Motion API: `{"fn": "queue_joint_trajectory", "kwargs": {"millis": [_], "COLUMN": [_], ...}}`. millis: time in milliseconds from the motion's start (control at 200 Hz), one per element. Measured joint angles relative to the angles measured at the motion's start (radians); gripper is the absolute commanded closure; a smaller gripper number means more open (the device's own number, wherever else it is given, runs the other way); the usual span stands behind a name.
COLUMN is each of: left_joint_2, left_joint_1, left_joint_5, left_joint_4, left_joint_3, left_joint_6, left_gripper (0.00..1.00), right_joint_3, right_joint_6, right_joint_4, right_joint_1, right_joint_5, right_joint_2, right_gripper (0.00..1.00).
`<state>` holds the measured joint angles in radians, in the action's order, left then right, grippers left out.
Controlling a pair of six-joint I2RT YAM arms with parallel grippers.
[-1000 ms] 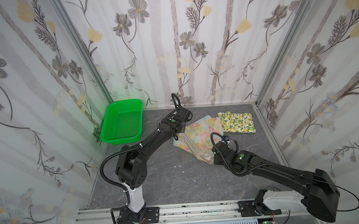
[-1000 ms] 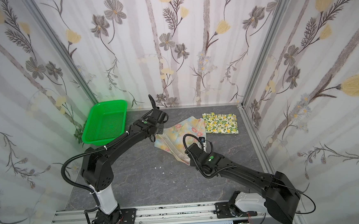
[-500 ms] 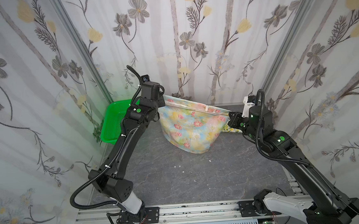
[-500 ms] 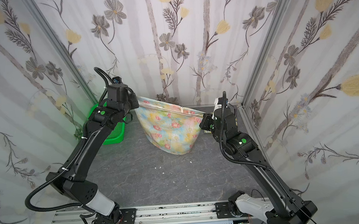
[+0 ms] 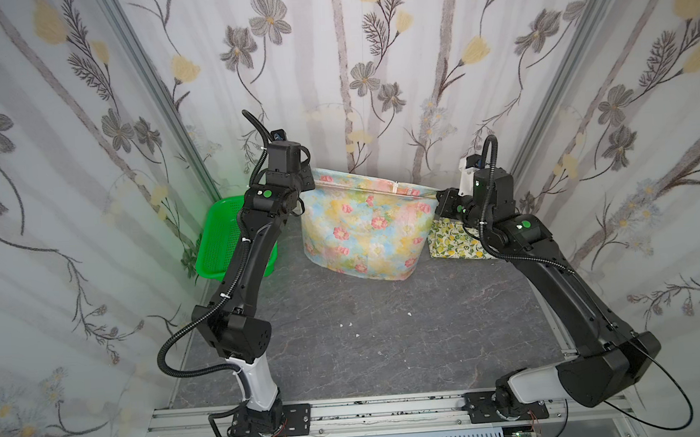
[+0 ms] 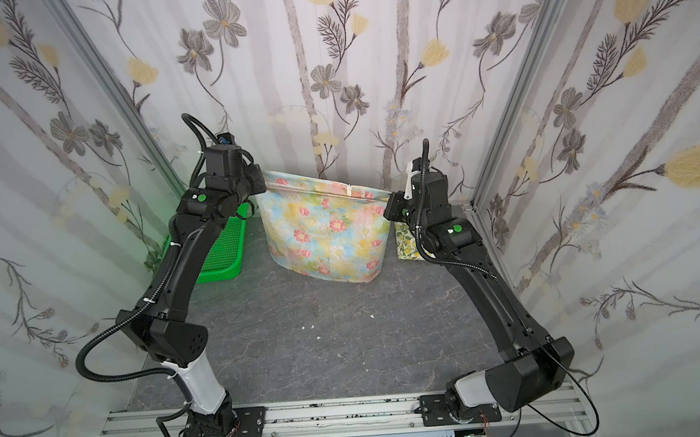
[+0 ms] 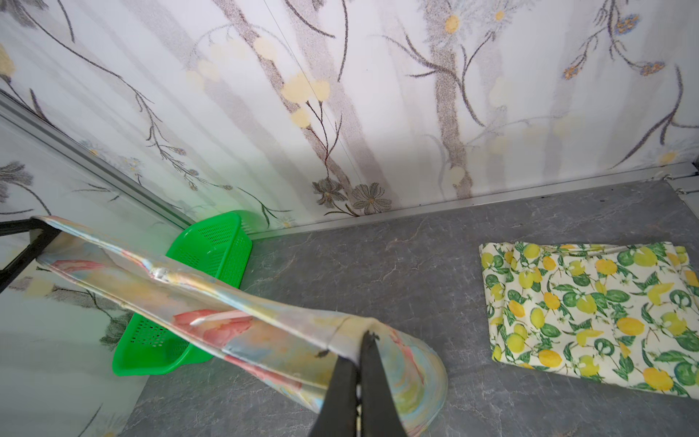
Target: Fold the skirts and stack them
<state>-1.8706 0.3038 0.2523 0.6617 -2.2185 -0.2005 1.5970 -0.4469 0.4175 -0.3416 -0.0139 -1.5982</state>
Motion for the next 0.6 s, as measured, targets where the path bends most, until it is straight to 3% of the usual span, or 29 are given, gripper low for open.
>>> {"fn": "queue_joint_trajectory", "kwargs": {"millis": [150,255,395,600], "left_joint_2": [-0.035,0.018,0.158,0.388], "left_joint_1": [-0.003,-0.003,0.009,0.049], "left_joint_5": [-0.006,-0.024,-0.052,-0.073], "left_joint_4": [-0.002,-0.021,-0.050,-0.102], "left_joint_3": [-0.063,0.027,0.328,0.919], "left_joint_6": [0.002,-0.017,-0.062,-0.168], "left_gripper": [1.00,1.00,1.00,1.00], "right_joint_3": [0.049,-0.026,-0.293,-0.750], "right_joint_6": [0.025,0.029,0.005,-0.129], "right_joint_4": [-0.018,-0.047,-0.092,-0.153], "right_joint_1": [0.008,0.006,-0.017,-0.134], "right_joint_5": [0.002,0.009,0.015,0.003], "right_joint_2": [-0.040,0.000,0.133,0.299], "right_gripper": [1.00,1.00,1.00,1.00]}}
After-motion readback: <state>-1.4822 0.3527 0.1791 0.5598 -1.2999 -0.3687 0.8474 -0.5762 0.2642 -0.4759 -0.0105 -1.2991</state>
